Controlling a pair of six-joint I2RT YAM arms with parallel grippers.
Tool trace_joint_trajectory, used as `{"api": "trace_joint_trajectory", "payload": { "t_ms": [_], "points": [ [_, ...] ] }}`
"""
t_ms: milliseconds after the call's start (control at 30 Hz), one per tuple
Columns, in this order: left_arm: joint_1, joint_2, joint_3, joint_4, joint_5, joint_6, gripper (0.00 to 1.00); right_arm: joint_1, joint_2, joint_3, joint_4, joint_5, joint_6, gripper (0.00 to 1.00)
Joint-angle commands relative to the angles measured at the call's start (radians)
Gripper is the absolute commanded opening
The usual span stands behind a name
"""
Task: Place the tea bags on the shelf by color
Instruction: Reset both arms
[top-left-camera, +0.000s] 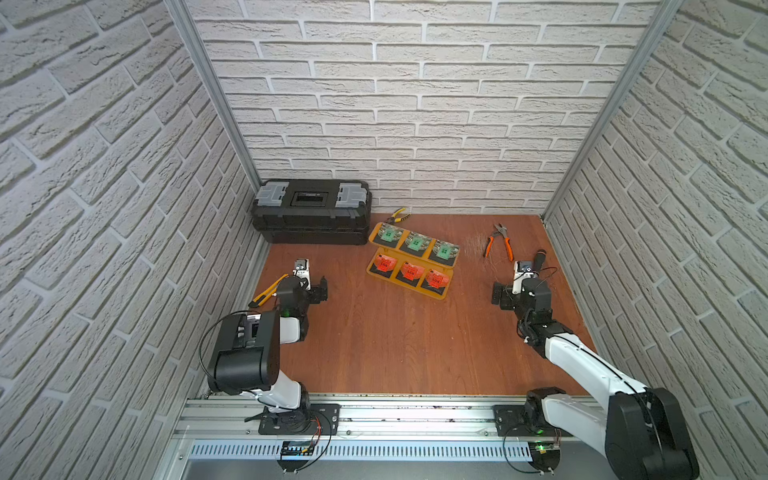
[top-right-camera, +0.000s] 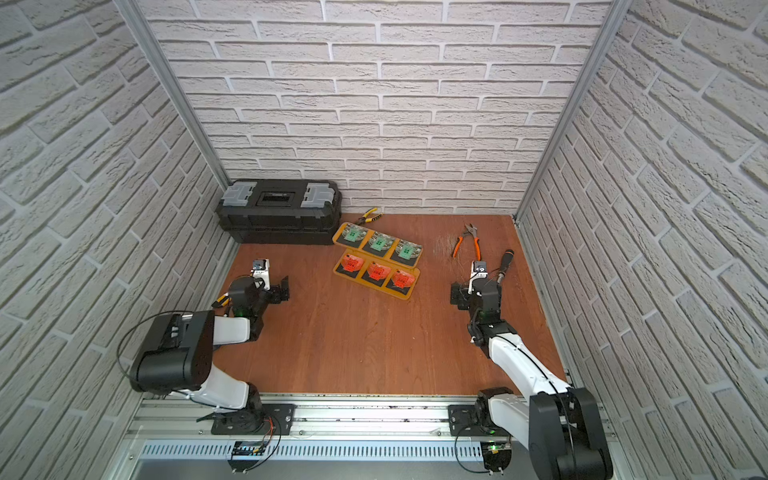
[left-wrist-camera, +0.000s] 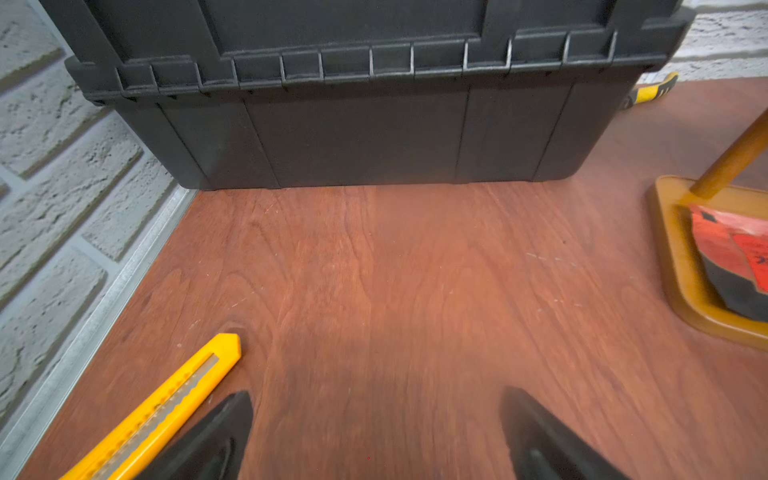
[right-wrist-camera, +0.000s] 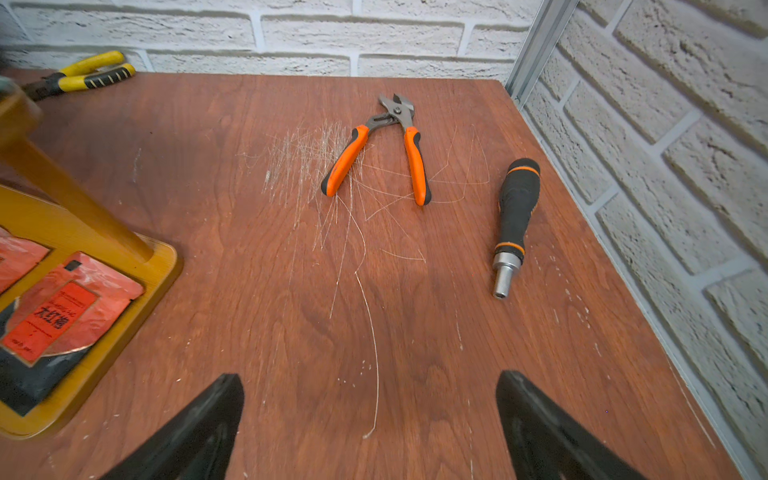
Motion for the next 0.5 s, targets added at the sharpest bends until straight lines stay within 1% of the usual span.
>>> {"api": "trace_joint_trajectory", "payload": {
  "t_ms": [0, 100, 267, 300, 367, 433, 467],
  "points": [
    [-0.006, -0.002, 0.004, 0.029, -0.019, 0.017, 0.99, -0.032, 0.076, 0.015, 0.163, -0.051, -0.010, 0.99],
    [-0.006, -0.003, 0.006, 0.023, -0.017, 0.019, 0.98, -0.055, 0.164, 0.039, 0.236, -0.086, -0.003, 0.99],
    [-0.004, -0.003, 0.006, 0.024, -0.014, 0.017, 0.99, -0.076, 0.283, 0.052, 0.344, -0.087, -0.005, 1.00],
    [-0.004, -0.002, 0.006, 0.023, -0.015, 0.017, 0.98, -0.076, 0.283, 0.070, 0.301, -0.090, -0.010, 1.00],
    [-0.004, -0.003, 0.007, 0.024, -0.014, 0.017, 0.98, -0.076, 0.293, 0.076, 0.309, -0.091, -0.013, 1.00],
    [-0.004, -0.002, 0.007, 0.024, -0.013, 0.017, 0.98, -0.075, 0.301, 0.055, 0.364, -0.096, -0.024, 1.00],
    [-0.004, -0.003, 0.006, 0.023, -0.014, 0.017, 0.98, -0.075, 0.310, 0.023, 0.430, -0.094, -0.024, 1.00]
  ]
}}
